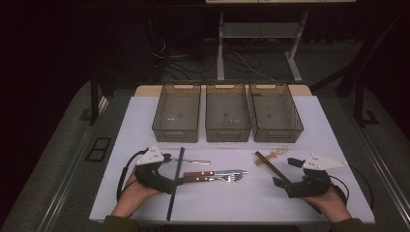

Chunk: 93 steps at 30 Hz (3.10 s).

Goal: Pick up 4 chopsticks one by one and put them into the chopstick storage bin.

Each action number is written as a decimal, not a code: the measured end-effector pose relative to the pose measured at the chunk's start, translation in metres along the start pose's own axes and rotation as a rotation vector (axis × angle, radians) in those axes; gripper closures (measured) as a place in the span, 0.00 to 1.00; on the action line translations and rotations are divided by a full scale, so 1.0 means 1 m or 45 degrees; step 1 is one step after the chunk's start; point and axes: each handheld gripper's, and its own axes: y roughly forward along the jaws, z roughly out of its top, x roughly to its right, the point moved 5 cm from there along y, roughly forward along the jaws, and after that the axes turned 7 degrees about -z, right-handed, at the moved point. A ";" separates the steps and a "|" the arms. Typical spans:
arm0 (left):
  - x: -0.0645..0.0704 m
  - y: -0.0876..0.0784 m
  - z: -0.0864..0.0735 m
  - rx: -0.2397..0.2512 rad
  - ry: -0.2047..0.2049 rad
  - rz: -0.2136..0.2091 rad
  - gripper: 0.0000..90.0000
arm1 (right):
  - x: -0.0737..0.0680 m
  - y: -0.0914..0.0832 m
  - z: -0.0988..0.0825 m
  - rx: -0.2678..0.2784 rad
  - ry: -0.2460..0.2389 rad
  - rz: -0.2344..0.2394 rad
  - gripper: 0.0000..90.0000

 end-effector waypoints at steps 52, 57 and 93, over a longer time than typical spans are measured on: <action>0.002 0.000 -0.006 -0.010 -0.008 -0.004 0.00 | 0.038 -0.035 -0.008 -0.095 -0.014 -0.108 0.10; 0.002 -0.001 -0.006 -0.010 -0.003 -0.003 0.00 | 0.047 -0.045 -0.016 -0.104 0.016 -0.130 0.10; 0.004 0.001 -0.007 -0.021 0.001 -0.022 0.00 | 0.043 -0.041 -0.020 -0.216 -0.012 -0.012 0.64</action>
